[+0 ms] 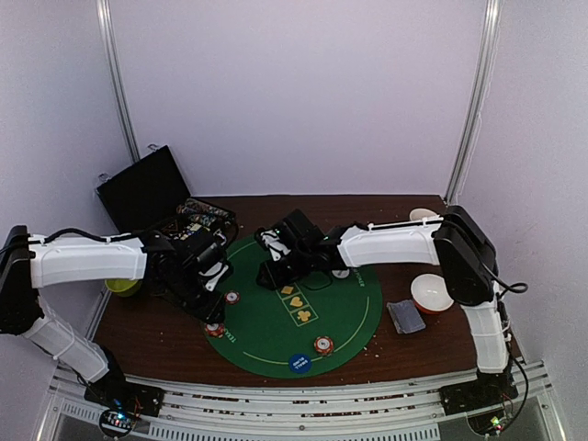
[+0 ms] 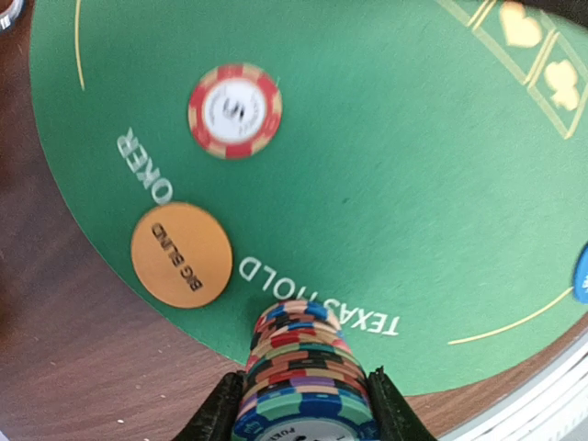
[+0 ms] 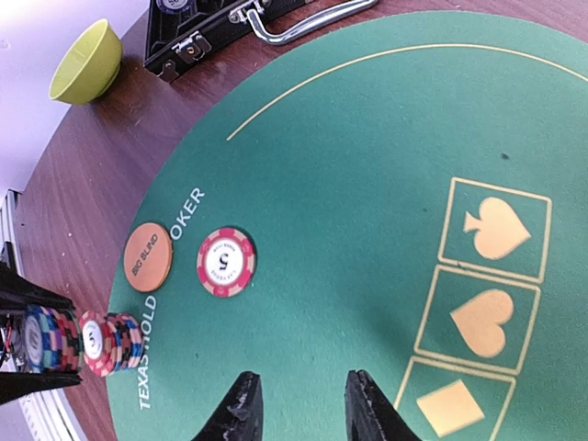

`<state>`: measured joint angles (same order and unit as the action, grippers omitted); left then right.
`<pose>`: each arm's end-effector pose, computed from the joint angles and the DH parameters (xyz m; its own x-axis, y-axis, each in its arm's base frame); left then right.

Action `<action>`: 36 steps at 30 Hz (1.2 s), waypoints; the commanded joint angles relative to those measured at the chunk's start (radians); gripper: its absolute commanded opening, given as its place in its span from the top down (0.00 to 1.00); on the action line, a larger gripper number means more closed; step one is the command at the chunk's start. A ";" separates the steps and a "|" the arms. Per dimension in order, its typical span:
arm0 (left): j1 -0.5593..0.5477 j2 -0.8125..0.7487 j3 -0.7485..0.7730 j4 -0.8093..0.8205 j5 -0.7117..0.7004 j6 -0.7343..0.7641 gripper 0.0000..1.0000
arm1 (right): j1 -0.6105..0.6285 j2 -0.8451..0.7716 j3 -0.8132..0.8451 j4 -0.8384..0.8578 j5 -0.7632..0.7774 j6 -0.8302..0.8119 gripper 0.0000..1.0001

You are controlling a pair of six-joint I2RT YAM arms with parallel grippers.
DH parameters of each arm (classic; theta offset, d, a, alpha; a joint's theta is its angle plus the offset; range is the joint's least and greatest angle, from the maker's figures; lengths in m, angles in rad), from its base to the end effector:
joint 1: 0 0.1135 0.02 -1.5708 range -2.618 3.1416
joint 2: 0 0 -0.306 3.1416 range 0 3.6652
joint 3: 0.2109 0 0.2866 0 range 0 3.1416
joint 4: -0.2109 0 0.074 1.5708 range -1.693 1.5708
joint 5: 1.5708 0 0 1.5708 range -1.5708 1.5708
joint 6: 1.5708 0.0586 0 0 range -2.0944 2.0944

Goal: Distribute texas hold em gaming equipment
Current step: Move the poker chips pile to the big blind area.

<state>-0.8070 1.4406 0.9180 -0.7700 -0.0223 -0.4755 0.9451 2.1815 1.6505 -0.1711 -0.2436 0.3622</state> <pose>0.2012 -0.2082 0.2015 -0.9199 0.2988 -0.2540 0.3337 0.9366 -0.1067 0.3209 0.4682 0.1895 -0.6706 -0.3410 -0.6588 -0.7024 0.5774 0.4162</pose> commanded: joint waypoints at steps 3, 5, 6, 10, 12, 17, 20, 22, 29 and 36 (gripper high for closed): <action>0.062 -0.002 0.146 -0.008 0.032 0.101 1.00 | -0.055 -0.140 -0.115 0.033 0.047 0.016 0.66; 0.101 0.032 0.174 0.025 0.044 0.133 1.00 | -0.079 -0.190 -0.163 0.038 0.076 0.022 0.66; 0.128 0.064 0.183 0.044 0.056 0.147 1.00 | -0.092 -0.225 -0.188 0.036 0.096 0.023 0.66; 0.182 0.176 0.209 0.110 0.090 0.193 1.00 | -0.126 -0.319 -0.278 0.013 0.159 0.012 0.65; 0.186 0.235 0.240 0.135 0.107 0.213 1.00 | -0.132 -0.358 -0.315 0.014 0.179 0.004 0.64; 0.185 0.347 0.297 0.149 0.077 0.241 1.00 | -0.140 -0.388 -0.363 0.022 0.180 0.000 0.64; 0.186 0.381 0.296 0.152 0.055 0.245 1.00 | -0.141 -0.386 -0.369 0.027 0.168 0.001 0.64; 0.185 0.400 0.291 0.155 0.055 0.245 1.00 | -0.142 -0.387 -0.374 0.033 0.162 0.001 0.64; 0.186 0.432 0.302 0.172 0.054 0.254 0.99 | -0.141 -0.387 -0.379 0.034 0.156 -0.006 0.64; 0.185 0.426 0.266 0.165 0.066 0.254 0.69 | -0.142 -0.391 -0.389 0.032 0.149 -0.009 0.62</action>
<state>-0.6197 1.8671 1.1896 -0.6327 0.0364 -0.2348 0.8013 1.8019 1.2819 -0.1459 -0.0910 0.3645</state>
